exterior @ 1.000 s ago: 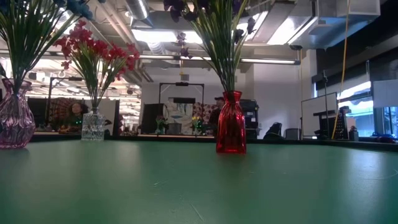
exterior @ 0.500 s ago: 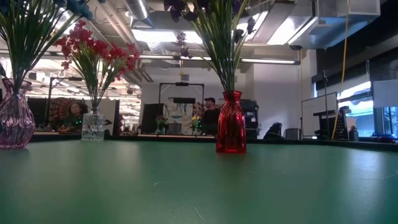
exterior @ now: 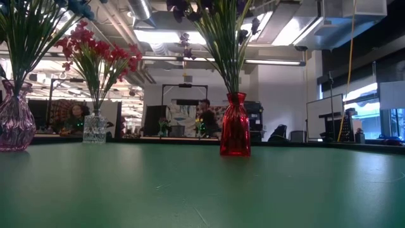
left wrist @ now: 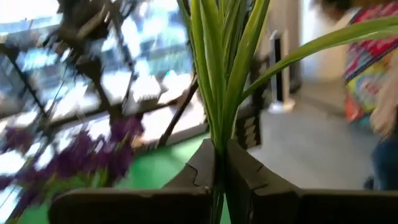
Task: Sort flowers into vase by color
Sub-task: Put the blue flowers into the violet vase
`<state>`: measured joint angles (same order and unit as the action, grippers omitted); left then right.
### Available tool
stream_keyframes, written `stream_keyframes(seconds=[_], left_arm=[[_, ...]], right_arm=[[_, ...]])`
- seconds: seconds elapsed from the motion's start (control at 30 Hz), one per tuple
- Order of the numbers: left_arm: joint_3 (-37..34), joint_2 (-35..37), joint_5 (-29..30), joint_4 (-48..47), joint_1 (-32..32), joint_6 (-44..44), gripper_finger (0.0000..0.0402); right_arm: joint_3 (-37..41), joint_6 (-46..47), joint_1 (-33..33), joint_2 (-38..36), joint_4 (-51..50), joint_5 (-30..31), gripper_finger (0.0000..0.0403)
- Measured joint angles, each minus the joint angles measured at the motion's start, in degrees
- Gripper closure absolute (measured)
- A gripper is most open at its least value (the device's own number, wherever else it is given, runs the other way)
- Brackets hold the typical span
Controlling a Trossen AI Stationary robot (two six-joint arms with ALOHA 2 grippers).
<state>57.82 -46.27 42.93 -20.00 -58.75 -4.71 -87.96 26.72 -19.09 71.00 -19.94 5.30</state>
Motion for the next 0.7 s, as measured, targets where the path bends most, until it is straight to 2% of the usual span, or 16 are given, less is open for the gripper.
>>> stream_keyframes(seconds=[0.13, 0.2, 0.27, 0.37, 0.43, 0.57, 0.7], left_arm=[[-9.7, 0.6, -8.8, 21.8, 5.0, -10.1, 0.0392], [-13.5, 0.3, -14.1, 30.1, 8.8, -12.0, 0.0392], [-15.5, -0.2, -19.0, 34.4, 12.3, -11.1, 0.0392], [-16.2, -1.3, -23.0, 31.0, 16.5, -6.6, 0.0392], [-16.3, -1.5, -22.9, 26.9, 17.8, -3.0, 0.0392], [-16.2, 0.1, -22.8, 21.9, 16.2, -0.1, 0.0392], [-16.2, 2.8, -14.7, 14.8, 11.0, 0.0, 0.0392]], right_arm=[[0.0, 0.0, 0.0, 0.0, 0.0, -0.8, 0.013], [0.0, 0.0, 0.0, 0.0, 0.0, -1.6, 0.013], [0.0, 0.1, 0.0, 0.0, 0.0, -1.9, 0.013], [0.0, 0.4, 0.0, 0.0, 0.0, -1.9, 0.013], [0.0, 0.4, 0.0, 0.0, 0.1, -1.9, 0.013], [0.0, 0.5, 0.0, 0.0, -0.1, -1.9, 0.013], [0.0, 0.4, 0.0, 0.0, -2.1, -1.7, 0.013]])
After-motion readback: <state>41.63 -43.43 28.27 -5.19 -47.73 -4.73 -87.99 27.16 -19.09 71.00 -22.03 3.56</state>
